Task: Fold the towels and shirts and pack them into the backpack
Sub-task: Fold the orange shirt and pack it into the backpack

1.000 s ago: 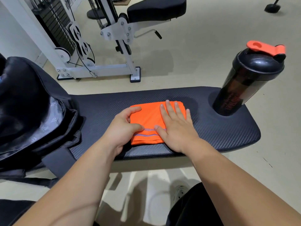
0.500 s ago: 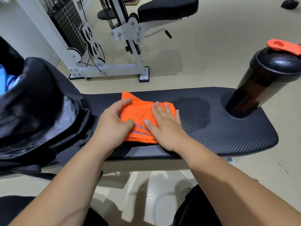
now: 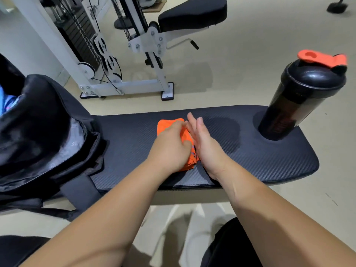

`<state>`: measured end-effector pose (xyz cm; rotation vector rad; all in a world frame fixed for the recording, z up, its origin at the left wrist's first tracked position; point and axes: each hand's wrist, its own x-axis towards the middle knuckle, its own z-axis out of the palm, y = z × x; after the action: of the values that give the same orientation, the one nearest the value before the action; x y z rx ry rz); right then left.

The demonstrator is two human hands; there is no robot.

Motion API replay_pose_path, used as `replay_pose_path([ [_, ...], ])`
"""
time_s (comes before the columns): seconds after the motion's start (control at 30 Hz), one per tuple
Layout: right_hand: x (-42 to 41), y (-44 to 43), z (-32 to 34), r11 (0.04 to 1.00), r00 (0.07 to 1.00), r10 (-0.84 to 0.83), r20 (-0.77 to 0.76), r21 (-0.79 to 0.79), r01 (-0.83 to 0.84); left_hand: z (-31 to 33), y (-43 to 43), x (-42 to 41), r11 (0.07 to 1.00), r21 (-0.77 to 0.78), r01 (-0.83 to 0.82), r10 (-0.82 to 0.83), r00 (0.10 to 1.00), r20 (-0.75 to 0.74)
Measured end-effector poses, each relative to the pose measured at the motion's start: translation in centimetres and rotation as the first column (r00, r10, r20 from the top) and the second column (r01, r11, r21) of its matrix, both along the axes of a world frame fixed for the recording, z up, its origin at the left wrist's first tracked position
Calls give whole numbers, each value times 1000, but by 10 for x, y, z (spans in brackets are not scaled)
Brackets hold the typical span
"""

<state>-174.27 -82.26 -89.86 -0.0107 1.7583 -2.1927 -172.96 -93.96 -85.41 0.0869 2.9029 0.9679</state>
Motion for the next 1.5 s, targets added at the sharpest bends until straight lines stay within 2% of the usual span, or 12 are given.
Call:
replay_pose_path([
  [0.13, -2, 7, -12, 963, 995, -15, -94, 265, 39, -6, -19, 5, 973, 225, -54, 91, 983, -157],
  [0.23, -2, 12, -7, 926, 996, -11, -94, 374, 45, -15, -37, 7, 995, -26, -92, 76, 926, -369],
  [0.33, 0, 15, -2, 916, 997, -4, -73, 399, 33, -31, -40, 7, 964, -265, 35, -98, 968, -231],
  [0.43, -3, 16, -5, 897, 994, -23, -102, 437, 65, -48, -32, 5, 915, -368, 163, -193, 980, -46],
  [0.57, -11, 18, -15, 880, 987, -121, -109, 448, 157, -64, -29, 5, 868, -448, 217, -257, 966, -31],
  [0.7, -8, 17, -10, 763, 912, 16, -409, 595, 254, -68, -34, -2, 815, -497, 297, -350, 937, -14],
  [0.83, -13, 21, -19, 638, 879, 315, -358, 766, 83, -65, -49, -17, 776, -445, 447, -490, 872, 20],
  [0.9, -12, 23, -21, 563, 869, 360, -339, 822, 87, -59, -58, -20, 833, -280, 477, -491, 871, 24],
  [1.03, -8, 23, -23, 399, 858, 424, -289, 911, 110, -42, -61, -14, 968, 187, 165, -156, 986, -62],
  [1.1, -4, 22, -21, 386, 858, 417, -299, 913, 131, -42, -62, -10, 986, 150, 76, -64, 994, -83],
  [1.23, 9, 25, -8, 371, 852, 442, -281, 922, 111, -50, -64, 4, 975, -179, 132, -134, 991, 2],
  [1.5, 35, 22, 5, 451, 868, 359, -343, 878, 160, -40, -85, 22, 891, -57, 451, -442, 888, 127],
])
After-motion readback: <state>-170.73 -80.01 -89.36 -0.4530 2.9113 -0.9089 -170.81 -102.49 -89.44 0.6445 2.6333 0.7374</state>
